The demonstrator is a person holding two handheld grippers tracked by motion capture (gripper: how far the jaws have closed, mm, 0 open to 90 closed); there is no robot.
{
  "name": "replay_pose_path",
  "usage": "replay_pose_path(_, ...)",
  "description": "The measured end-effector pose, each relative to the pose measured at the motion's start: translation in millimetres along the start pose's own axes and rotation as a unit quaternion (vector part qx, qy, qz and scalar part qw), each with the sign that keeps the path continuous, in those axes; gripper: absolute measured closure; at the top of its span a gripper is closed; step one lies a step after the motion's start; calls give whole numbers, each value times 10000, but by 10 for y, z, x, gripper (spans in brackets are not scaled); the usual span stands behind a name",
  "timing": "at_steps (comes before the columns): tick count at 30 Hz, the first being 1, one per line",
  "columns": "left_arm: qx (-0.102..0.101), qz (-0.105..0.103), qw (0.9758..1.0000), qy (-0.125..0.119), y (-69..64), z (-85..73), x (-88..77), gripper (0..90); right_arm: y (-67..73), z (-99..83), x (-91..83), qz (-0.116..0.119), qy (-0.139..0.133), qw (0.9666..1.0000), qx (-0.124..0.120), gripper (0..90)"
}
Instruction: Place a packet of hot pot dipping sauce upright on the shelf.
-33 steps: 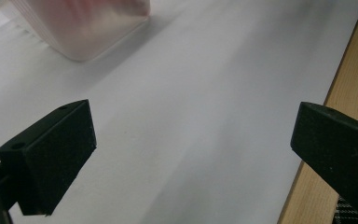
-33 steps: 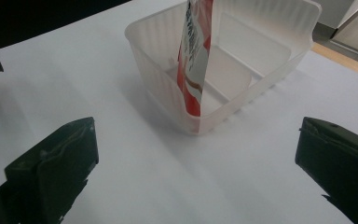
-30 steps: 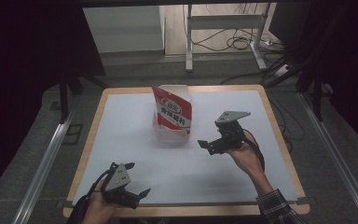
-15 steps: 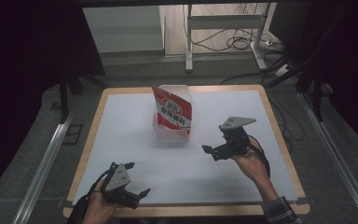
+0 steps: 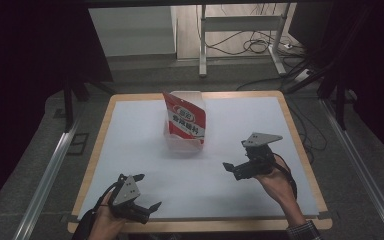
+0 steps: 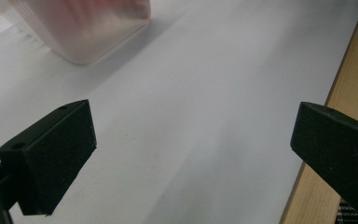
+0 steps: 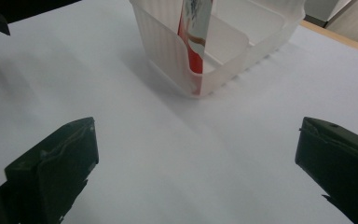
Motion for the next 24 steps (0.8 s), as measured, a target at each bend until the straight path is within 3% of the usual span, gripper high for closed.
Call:
replay_pose_path(12, 19, 27, 10000, -14, 2, 2, -9, 0, -16, -126, -52, 9, -4, 9999, 115, 0)
replay_pose_path(24, 61, 62, 10000, -13, 2, 2, -13, 0, -7, -250, -140, -131, -3, 9998, 157, 0)
Point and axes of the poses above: each handheld gripper's, and its own axes: x roughly forward along the jaws, z roughly out of its top, y roughly to its left, the point moved 4 cm from there along x, roughly forward along the jaws, and after that the axes turned 15 degrees about -z, right-handed, at the moved point
